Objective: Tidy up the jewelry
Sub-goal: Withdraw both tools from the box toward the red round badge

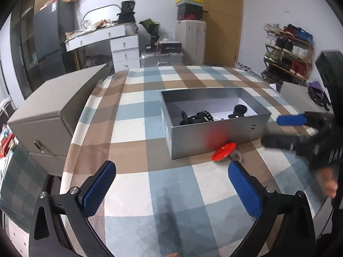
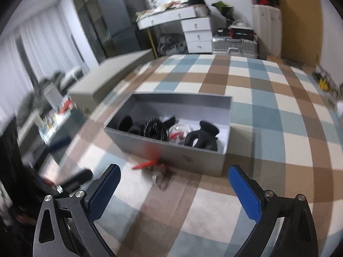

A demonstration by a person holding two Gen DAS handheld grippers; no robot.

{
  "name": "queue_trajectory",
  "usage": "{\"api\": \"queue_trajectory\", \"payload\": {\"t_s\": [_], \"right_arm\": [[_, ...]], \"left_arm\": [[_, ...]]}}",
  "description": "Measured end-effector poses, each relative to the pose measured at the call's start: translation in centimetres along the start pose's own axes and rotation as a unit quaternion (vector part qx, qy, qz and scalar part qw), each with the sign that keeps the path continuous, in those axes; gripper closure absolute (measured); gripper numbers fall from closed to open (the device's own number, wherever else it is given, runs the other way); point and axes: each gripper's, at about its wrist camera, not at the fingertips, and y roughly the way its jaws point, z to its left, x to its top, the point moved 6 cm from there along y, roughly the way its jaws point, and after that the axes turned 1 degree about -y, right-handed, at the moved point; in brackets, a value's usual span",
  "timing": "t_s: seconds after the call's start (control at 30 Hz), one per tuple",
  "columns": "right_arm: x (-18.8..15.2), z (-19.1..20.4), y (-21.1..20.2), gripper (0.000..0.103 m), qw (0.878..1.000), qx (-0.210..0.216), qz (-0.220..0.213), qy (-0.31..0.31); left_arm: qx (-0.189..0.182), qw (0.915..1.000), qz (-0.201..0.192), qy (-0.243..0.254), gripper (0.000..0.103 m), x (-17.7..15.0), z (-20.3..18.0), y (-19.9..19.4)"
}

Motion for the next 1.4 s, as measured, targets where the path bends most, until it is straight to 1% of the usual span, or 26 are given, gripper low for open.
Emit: {"api": "queue_trajectory", "payload": {"t_s": [0.07,0.1,0.13,0.17,0.23,0.27,0.3,0.33,0.47,0.53,0.8,0.83,0.9,0.97,1.0,1.07,1.2,1.3,1.4], "right_arm": [[-0.4,0.7,0.7,0.003,1.000,-0.017,0.008,-0.025],[-0.5,0.9,1.0,0.008,0.999,-0.021,0.011,-0.032],[-0.8,1.1,1.4,0.014,0.999,-0.024,0.019,-0.038],[-1.0,1.2,1.8,0.018,0.999,-0.023,0.025,-0.040],[-1.4,1.6,2.2,0.034,0.998,-0.017,0.035,-0.046],[-1.7,1.8,2.6,0.039,0.998,-0.014,0.042,-0.052],[-1.8,1.9,2.9,0.048,0.997,-0.011,0.046,-0.055],[-2.0,1.9,3.1,0.053,0.997,-0.008,0.049,-0.057],[-2.1,2.5,3.7,0.058,0.997,-0.002,0.047,-0.064],[-2.3,2.7,4.0,0.065,0.996,-0.006,0.050,-0.071],[-2.4,3.4,5.1,0.072,0.995,-0.029,0.049,-0.087],[-2.3,3.5,5.2,0.074,0.995,-0.029,0.046,-0.089],[-2.2,3.7,5.4,0.081,0.995,-0.029,0.044,-0.089],[-2.1,3.9,5.5,0.083,0.994,-0.034,0.039,-0.093],[-2.0,4.1,5.5,0.086,0.994,-0.034,0.038,-0.095],[-2.1,4.2,5.5,0.086,0.994,-0.035,0.036,-0.096],[-2.0,4.7,5.1,0.086,0.994,-0.023,0.034,-0.104],[-1.8,5.1,4.6,0.086,0.994,-0.004,0.033,-0.106],[-1.9,5.6,4.4,0.086,0.993,0.000,0.033,-0.113]], "left_arm": [[-0.001,1.0000,-0.001,-0.007,0.001,-0.1,0.3,0.1],[-0.001,1.0000,-0.001,-0.007,0.001,-0.1,0.3,0.2],[0.001,1.0000,-0.001,-0.007,0.001,-0.3,0.4,0.3],[0.005,1.0000,0.000,-0.007,0.001,-0.4,0.6,0.4],[0.003,1.0000,0.004,-0.005,0.001,-0.7,0.7,0.7],[0.000,1.0000,0.006,-0.006,0.001,-0.9,0.8,0.8],[-0.004,0.9999,0.010,-0.008,0.001,-1.0,0.8,0.9],[-0.007,0.9998,0.011,-0.011,0.001,-1.1,0.8,1.0],[-0.013,0.9999,0.005,-0.006,0.001,-1.3,0.6,1.0],[-0.013,0.9999,0.008,0.003,0.001,-1.5,0.3,1.1],[-0.015,0.9998,0.012,0.004,0.001,-1.7,0.4,1.1],[-0.015,0.9998,0.012,0.005,0.001,-1.7,0.4,1.1],[-0.016,0.9998,0.012,0.008,0.001,-1.7,0.3,1.1],[-0.015,0.9997,0.012,0.012,0.001,-1.7,0.2,1.0],[-0.015,0.9997,0.013,0.013,0.001,-1.7,0.0,1.1],[-0.013,0.9997,0.012,0.016,0.001,-1.8,-0.1,1.0],[-0.013,0.9997,0.013,0.019,0.001,-1.8,-0.1,1.1],[-0.014,0.9996,0.015,0.017,0.001,-1.8,-0.1,1.2],[-0.014,0.9996,0.016,0.017,0.001,-1.8,-0.1,1.1]]}}
